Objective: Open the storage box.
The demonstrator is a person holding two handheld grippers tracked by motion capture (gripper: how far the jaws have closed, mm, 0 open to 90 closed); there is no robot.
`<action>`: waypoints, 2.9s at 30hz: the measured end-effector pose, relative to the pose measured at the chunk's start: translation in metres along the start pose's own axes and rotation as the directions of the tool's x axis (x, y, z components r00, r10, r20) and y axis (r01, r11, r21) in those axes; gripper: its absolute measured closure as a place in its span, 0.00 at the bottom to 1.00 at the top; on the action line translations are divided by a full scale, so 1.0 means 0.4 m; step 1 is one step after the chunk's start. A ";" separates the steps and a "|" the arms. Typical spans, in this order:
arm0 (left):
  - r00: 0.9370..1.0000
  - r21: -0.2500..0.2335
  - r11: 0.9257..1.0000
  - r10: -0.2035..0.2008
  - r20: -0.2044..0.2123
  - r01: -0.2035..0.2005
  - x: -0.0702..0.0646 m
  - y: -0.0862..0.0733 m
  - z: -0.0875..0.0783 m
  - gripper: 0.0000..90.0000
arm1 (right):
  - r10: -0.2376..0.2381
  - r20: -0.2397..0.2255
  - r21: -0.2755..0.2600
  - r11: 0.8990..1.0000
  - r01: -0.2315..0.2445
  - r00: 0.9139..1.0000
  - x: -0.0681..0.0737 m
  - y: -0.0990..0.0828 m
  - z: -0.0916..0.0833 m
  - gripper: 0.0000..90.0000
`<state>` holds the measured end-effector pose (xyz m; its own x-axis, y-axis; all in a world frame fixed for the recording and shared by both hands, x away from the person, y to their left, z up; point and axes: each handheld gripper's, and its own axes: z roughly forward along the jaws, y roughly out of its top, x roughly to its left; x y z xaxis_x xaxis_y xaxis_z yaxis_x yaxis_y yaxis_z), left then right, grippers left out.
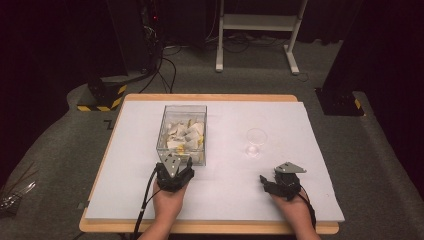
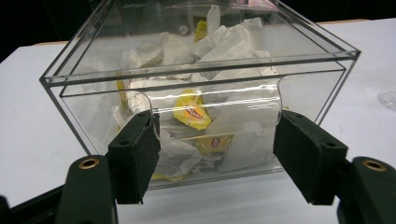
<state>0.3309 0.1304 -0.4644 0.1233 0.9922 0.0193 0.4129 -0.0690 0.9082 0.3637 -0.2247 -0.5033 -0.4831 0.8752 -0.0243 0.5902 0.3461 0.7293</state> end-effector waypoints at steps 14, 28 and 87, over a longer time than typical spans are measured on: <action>1.000 0.009 1.000 0.003 0.013 -0.003 -0.003 -0.022 -0.053 0.36 | 0.000 0.000 0.000 1.000 0.000 1.000 0.000 0.000 0.000 0.38; 1.000 -0.008 1.000 0.008 0.016 -0.008 -0.009 -0.048 -0.098 0.36 | -0.002 0.002 -0.001 1.000 0.002 1.000 0.001 0.000 0.000 0.38; 0.996 -0.085 0.996 0.009 0.090 -0.001 0.206 0.035 -0.083 0.54 | -0.001 0.003 -0.002 1.000 0.001 1.000 0.002 0.000 -0.001 0.38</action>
<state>0.3168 0.2146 -0.4363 0.2076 0.9782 -0.0105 0.3347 -0.0610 0.9403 0.3630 -0.2241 -0.5033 -0.4819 0.8758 -0.0273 0.5885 0.3466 0.7304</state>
